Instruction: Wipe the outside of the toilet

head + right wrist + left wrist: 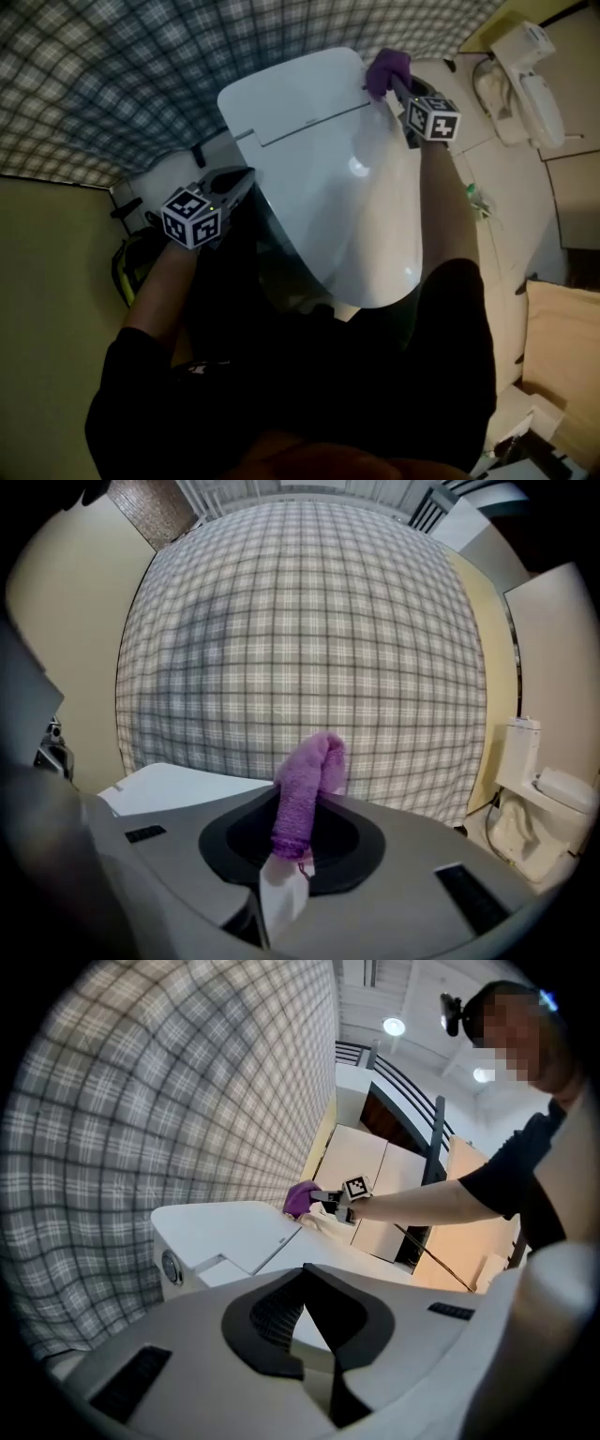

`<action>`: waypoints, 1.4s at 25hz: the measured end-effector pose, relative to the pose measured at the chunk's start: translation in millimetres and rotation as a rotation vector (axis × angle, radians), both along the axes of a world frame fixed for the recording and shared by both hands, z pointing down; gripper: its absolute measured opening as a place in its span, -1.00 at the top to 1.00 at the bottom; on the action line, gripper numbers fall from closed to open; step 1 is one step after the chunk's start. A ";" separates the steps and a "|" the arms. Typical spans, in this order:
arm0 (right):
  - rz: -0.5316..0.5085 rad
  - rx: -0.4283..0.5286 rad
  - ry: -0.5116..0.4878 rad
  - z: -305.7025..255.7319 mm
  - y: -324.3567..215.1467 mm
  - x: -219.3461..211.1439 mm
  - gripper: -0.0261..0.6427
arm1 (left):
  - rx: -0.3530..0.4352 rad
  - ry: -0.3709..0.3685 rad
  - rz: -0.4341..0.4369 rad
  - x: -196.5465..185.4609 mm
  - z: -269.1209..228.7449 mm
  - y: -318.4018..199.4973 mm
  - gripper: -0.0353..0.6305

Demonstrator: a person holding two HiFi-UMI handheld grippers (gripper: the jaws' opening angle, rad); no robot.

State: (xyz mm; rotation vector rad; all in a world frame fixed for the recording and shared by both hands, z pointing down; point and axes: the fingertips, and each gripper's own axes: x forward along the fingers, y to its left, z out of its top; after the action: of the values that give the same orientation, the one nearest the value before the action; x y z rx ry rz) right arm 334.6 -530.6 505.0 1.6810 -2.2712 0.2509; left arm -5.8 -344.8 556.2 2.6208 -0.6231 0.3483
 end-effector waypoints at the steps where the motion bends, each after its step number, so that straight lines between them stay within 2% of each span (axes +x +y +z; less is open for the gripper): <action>1: 0.001 -0.002 -0.004 5.2 -14.7 -4.2 0.73 | -0.007 0.001 0.006 -3.2 3.2 -1.7 0.88; 6: 0.012 -0.045 0.037 38.6 -67.5 -23.2 0.73 | -0.020 -0.005 0.036 -24.4 16.4 5.1 0.88; 10: -0.004 -0.156 0.131 74.3 -80.5 -31.0 0.73 | -0.027 -0.023 0.031 -48.5 33.5 14.8 0.88; 15: -0.017 -0.226 0.134 78.5 -72.0 -25.1 0.73 | -0.057 -0.030 -0.026 -69.8 45.0 20.2 0.88; 20: -0.062 -0.363 0.172 91.4 -27.3 -6.3 0.73 | -0.042 -0.051 -0.030 -71.1 39.3 40.5 0.88; 26: -0.067 -0.428 0.051 101.3 49.8 19.7 0.73 | 0.003 -0.066 -0.026 -60.4 13.7 69.0 0.88; 31: -0.039 -0.423 -0.091 105.4 116.1 38.5 0.73 | 0.062 -0.067 -0.018 -45.3 -16.1 90.1 0.88; 35: -0.033 -0.432 -0.143 110.7 172.8 52.9 0.73 | 0.068 -0.066 -0.014 -33.3 -26.2 110.1 0.88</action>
State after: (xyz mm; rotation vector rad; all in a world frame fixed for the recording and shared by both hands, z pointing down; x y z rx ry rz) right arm 387.5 -357.8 615.7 1.4365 -2.1378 0.8120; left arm -39.1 -234.8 530.0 2.6770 -0.6868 0.4181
